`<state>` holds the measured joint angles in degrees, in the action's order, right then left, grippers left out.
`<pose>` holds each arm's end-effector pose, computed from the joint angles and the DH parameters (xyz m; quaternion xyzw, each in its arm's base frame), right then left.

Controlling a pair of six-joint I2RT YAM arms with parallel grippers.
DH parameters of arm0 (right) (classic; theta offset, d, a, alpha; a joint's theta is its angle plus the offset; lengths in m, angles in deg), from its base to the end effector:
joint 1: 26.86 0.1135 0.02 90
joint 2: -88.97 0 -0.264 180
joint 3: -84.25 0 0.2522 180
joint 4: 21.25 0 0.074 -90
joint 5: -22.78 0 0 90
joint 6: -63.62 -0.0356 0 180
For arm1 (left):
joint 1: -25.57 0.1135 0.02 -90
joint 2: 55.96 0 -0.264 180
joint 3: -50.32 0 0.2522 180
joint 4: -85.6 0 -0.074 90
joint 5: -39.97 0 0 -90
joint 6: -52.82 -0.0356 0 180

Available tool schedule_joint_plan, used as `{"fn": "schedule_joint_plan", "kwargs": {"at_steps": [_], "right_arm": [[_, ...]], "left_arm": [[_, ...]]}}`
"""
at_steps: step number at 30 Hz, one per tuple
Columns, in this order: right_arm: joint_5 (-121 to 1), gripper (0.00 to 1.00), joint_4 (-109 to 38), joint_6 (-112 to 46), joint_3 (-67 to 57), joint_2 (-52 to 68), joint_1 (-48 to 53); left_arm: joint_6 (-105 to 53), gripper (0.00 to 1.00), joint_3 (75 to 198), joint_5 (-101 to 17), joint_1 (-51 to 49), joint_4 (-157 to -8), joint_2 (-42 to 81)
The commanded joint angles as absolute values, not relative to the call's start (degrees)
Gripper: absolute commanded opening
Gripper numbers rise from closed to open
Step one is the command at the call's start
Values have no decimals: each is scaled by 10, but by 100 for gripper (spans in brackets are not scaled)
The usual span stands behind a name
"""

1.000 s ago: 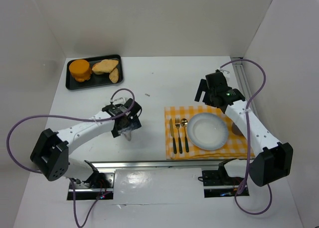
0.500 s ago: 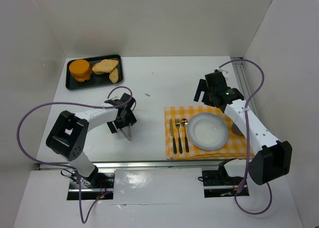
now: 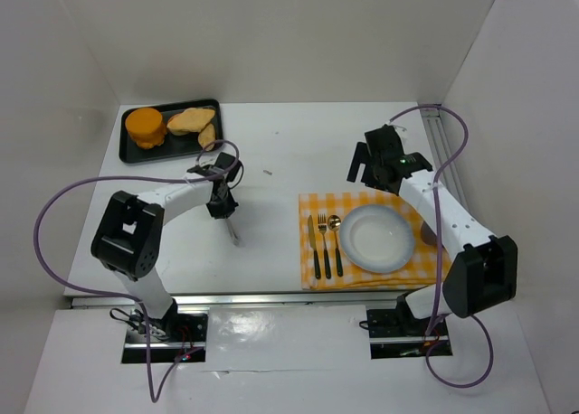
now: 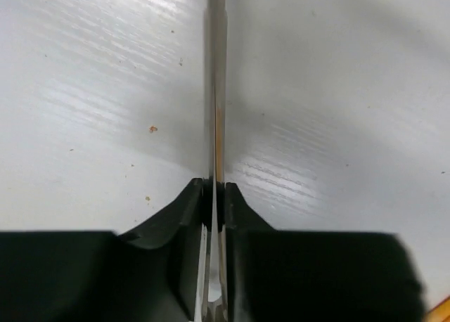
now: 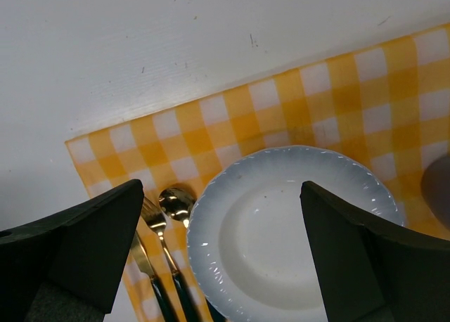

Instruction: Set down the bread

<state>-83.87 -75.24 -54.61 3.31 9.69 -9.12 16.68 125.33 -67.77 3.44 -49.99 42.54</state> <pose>0.2784 0.0784 0.2946 0.1322 0.9283 -0.0014 0.3476 0.3106 -0.1146 0.1741 -0.2935 0.9247 0.0027 0.2424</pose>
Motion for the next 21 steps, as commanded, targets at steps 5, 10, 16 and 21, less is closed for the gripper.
{"fn": "schedule_joint_plan", "kwargs": {"at_steps": [5, 10, 16, 21], "right_arm": [[-836, 100, -719, -538, -25, 81, -92], [-836, 100, -713, -533, -37, 76, -97], [-814, 100, -707, -533, -37, 64, -97], [-801, 100, -696, -533, -37, 64, -97]], "left_arm": [[86, 11, 1309, -647, 74, -441, 299], [47, 14, 1359, -591, 161, -376, 245], [20, 16, 1462, -544, 276, -330, 263], [8, 15, 1523, -418, 382, -325, 341]]}}
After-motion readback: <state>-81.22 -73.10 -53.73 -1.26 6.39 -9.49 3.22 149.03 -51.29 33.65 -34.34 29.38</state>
